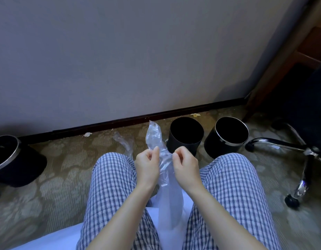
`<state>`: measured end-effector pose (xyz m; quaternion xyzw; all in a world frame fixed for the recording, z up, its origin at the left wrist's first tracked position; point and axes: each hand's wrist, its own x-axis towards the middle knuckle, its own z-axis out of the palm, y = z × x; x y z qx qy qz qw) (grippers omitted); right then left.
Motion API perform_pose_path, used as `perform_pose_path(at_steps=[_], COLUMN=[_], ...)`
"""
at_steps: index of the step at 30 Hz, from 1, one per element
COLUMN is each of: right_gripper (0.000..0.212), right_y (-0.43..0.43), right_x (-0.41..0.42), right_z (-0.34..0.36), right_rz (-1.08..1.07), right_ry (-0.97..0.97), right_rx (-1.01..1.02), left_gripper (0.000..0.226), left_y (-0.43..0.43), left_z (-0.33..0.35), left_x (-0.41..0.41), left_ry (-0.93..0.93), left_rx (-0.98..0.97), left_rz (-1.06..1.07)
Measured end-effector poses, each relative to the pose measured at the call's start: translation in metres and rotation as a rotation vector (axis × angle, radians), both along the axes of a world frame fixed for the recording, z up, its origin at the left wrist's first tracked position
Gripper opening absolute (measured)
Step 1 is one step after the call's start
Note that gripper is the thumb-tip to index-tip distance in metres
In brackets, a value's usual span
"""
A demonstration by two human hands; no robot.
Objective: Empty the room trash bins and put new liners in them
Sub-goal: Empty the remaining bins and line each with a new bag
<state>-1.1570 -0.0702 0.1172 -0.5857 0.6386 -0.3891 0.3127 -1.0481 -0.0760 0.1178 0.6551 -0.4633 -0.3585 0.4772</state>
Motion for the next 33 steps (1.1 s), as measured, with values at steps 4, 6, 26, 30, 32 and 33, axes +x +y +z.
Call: perform_pose_path(at_steps=[4, 6, 26, 30, 32, 33], right_gripper=[0.022, 0.021, 0.040, 0.049, 0.049, 0.050], right_y=[-0.010, -0.015, -0.041, -0.057, -0.066, -0.071], right_x=[-0.026, -0.043, 0.005, -0.032, -0.051, -0.060], right_z=[-0.001, -0.005, 0.008, 0.012, 0.016, 0.018], right_rz=[-0.158, -0.219, 0.014, -0.005, -0.037, -0.051], right_ry=[-0.064, -0.095, -0.170, -0.107, -0.069, -0.045], right_rx=[0.067, 0.118, 0.312, 0.238, 0.210, 0.203], left_gripper=[0.047, 0.048, 0.044, 0.040, 0.036, 0.037], left_y=[-0.003, -0.005, -0.012, -0.029, -0.038, -0.043], left_z=[-0.006, -0.007, 0.009, 0.015, 0.020, 0.022], left_x=[0.016, 0.025, 0.046, 0.076, 0.090, 0.095], left_ry=[0.015, 0.035, 0.148, 0.077, 0.030, 0.005], left_rx=[0.029, 0.045, 0.088, 0.105, 0.109, 0.110], left_rz=[0.035, 0.046, -0.112, -0.060, -0.033, -0.021])
